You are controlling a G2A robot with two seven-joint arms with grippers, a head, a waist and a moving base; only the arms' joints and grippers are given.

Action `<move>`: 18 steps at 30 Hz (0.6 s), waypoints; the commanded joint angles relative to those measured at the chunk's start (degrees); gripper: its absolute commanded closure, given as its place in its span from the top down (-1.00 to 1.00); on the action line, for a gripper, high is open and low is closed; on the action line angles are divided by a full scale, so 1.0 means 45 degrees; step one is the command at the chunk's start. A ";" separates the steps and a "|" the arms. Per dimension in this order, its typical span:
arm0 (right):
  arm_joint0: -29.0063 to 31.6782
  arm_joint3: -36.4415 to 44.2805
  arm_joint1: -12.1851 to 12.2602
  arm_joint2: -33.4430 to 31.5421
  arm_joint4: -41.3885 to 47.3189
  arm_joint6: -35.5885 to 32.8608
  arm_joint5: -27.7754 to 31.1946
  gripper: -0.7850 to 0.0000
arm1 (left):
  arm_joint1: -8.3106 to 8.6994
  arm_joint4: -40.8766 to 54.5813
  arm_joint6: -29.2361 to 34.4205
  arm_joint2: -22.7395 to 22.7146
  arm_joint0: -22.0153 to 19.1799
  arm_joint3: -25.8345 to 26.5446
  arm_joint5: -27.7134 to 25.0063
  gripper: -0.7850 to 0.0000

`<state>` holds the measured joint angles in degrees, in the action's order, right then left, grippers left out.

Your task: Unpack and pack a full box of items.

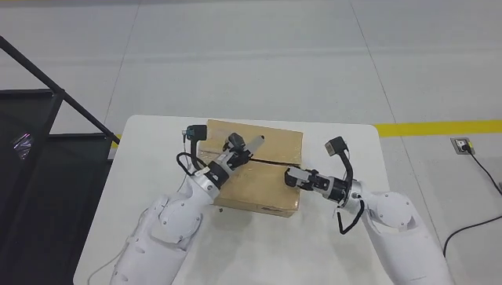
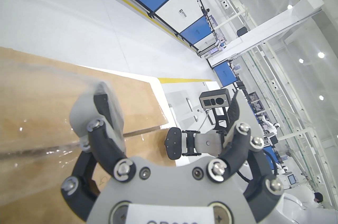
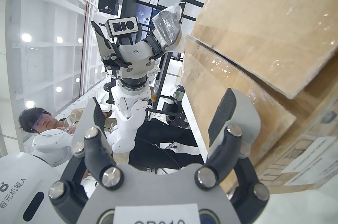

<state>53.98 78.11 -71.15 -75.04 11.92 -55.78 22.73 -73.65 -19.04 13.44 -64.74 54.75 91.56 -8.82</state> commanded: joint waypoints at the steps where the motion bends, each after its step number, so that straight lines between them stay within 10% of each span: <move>1: 0.0108 0.0053 0.0037 -0.0071 0.0037 0.0014 0.0017 1.00 | -0.0023 -0.0248 -0.0047 0.0093 -0.0031 -0.0016 0.0069 1.00; 18: 0.0486 0.0099 0.0243 -0.0235 0.0372 0.0168 0.0319 1.00 | -0.0194 -0.1011 -0.0103 0.0435 -0.0095 -0.0087 0.0213 1.00</move>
<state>56.12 78.55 -70.10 -76.10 13.56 -55.04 24.11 -74.48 -23.56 12.90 -62.80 54.38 91.24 -7.86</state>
